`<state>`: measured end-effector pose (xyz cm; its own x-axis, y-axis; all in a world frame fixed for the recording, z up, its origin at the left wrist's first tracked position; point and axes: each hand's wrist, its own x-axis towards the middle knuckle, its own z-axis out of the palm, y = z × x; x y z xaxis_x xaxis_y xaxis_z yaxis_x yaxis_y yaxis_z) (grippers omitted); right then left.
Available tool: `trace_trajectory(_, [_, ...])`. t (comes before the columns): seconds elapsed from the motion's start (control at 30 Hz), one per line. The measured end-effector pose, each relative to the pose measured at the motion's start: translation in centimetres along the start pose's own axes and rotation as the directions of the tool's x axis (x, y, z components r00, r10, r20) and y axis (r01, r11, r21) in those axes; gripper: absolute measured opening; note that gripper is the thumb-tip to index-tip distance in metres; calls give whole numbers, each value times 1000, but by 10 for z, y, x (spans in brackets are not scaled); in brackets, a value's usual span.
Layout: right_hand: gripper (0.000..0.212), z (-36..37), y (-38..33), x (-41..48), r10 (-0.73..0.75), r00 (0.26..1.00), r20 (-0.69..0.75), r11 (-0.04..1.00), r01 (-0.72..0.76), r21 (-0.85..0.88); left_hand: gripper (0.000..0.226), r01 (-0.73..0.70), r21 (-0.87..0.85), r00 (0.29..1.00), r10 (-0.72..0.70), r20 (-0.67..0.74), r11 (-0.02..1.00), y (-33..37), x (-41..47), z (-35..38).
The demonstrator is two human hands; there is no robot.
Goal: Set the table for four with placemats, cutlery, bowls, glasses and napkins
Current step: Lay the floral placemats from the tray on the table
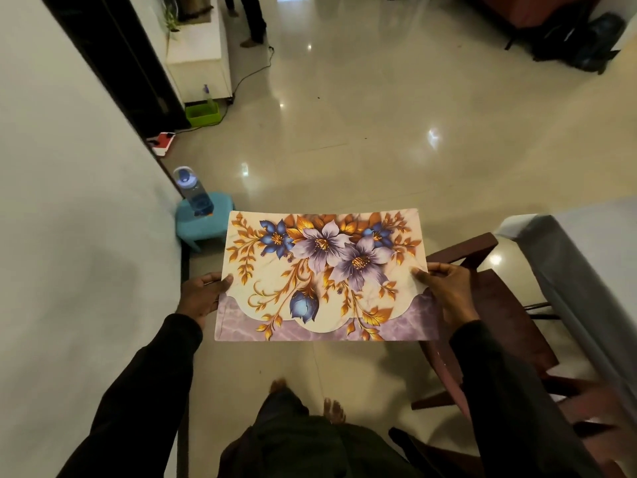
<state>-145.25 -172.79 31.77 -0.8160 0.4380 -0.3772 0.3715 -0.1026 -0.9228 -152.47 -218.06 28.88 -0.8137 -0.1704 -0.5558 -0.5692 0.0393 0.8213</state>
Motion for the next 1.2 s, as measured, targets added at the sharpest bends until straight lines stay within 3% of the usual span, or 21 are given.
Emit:
trace_trajectory(0.33, [25,36,-27,141,80,965,-249,997,-74,32,10,9,110,974,-34,224,994,127,202,99])
trace_trajectory(0.63, [25,41,-55,205,156,862,-483,980,-72,187,27,-103,287,900,-34,436,952,248,329,215])
trace_trajectory(0.9, [27,-5,-69,284,221,739,-636,961,-54,271,19,-197,364,819,-51,572,910,313,401,375])
trace_trajectory(1.2, [27,-113,-80,378,273,598,-753,940,-1,340,19,-277,447,732,-115,671,850,361,433,589])
